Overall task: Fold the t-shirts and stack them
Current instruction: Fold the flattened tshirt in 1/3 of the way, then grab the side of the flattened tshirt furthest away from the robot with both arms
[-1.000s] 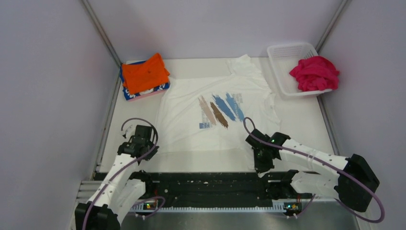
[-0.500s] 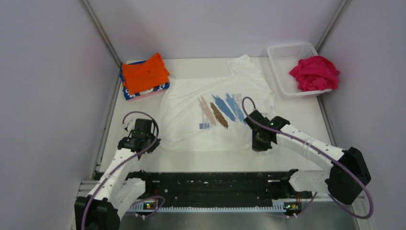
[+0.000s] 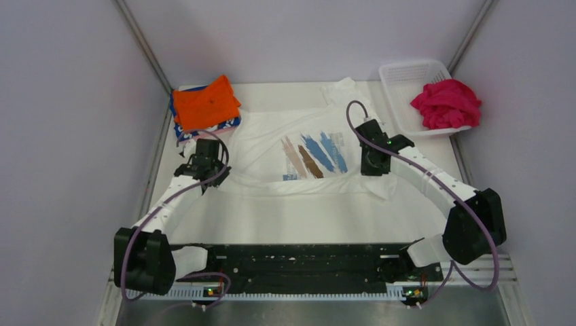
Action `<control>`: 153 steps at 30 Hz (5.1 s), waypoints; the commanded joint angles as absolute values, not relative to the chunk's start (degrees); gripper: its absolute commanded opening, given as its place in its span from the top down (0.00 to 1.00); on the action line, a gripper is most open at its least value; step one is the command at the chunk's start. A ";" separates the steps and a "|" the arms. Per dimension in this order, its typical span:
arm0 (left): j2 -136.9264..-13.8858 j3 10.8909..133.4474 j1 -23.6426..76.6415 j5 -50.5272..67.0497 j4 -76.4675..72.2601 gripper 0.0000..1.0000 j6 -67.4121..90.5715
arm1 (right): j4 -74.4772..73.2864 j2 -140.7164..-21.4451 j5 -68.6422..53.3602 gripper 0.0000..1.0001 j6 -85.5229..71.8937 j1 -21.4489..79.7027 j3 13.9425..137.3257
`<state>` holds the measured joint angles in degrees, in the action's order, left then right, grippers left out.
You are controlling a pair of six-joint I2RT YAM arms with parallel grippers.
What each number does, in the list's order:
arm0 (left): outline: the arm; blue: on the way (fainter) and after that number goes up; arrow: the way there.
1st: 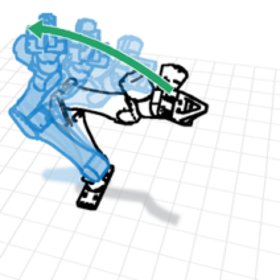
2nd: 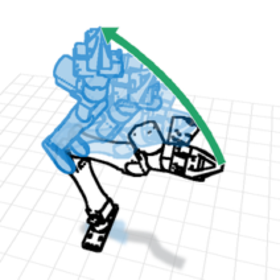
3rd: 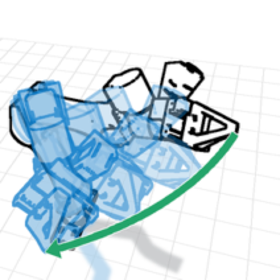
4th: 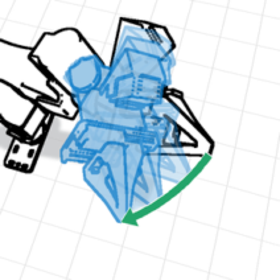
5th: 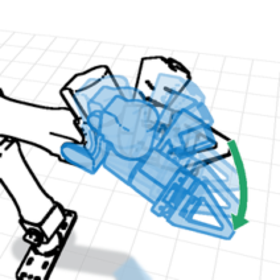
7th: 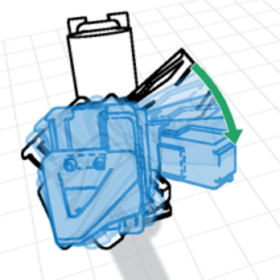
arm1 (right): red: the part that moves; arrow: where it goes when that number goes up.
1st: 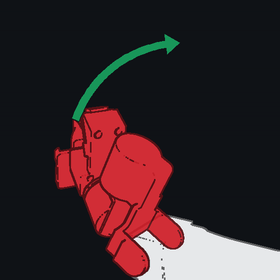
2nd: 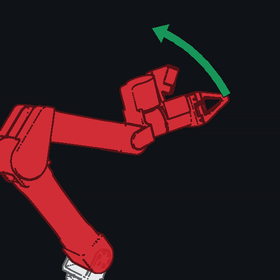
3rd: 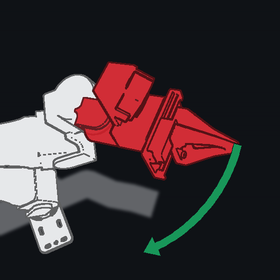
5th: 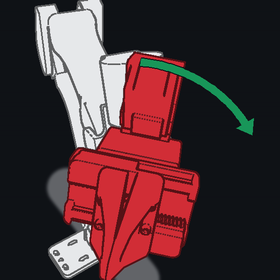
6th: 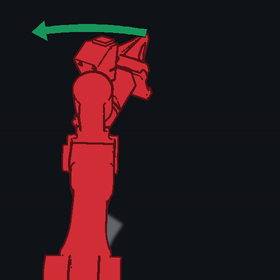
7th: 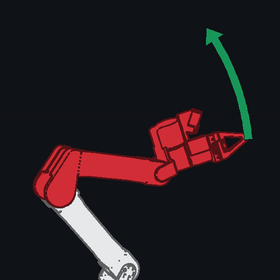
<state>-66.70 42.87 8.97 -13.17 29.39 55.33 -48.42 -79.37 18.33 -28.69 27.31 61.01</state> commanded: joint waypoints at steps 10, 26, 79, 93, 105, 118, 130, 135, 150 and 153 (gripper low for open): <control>-78.28 49.77 4.68 -14.52 15.43 1.00 53.66 | -41.12 -95.88 17.98 1.00 -13.22 22.34 77.43; -80.04 55.46 4.31 -17.54 15.18 0.01 50.82 | -31.45 -110.55 20.22 0.02 -1.11 20.03 96.45; -94.77 53.24 5.72 5.75 10.57 0.01 46.77 | -10.12 -98.89 4.14 0.01 -28.62 19.44 59.05; -75.70 32.82 5.71 0.89 17.28 0.01 50.07 | -15.87 -79.68 3.05 0.01 -36.62 20.87 36.20; -48.19 19.38 6.79 -0.29 30.93 0.01 57.37 | -22.05 -65.79 1.59 0.01 -37.99 26.91 29.05; -48.04 27.05 6.77 -2.08 27.65 0.01 53.32 | -21.91 -64.00 5.68 0.01 -33.67 26.92 36.37; -64.74 32.69 6.77 -5.05 18.73 0.01 52.11 | -18.45 -68.30 6.66 0.01 -32.72 26.83 39.92; -70.13 34.31 6.17 -10.33 16.81 0.01 52.72 | -17.80 -69.48 7.54 0.01 -32.34 25.89 41.06; -72.08 48.09 3.96 -12.97 24.05 0.01 46.29 | -15.97 -70.86 9.35 0.01 -30.30 23.76 46.29; -78.09 53.29 3.94 -14.06 23.08 0.01 44.49 | -14.89 -72.37 8.83 0.01 -29.79 23.11 48.01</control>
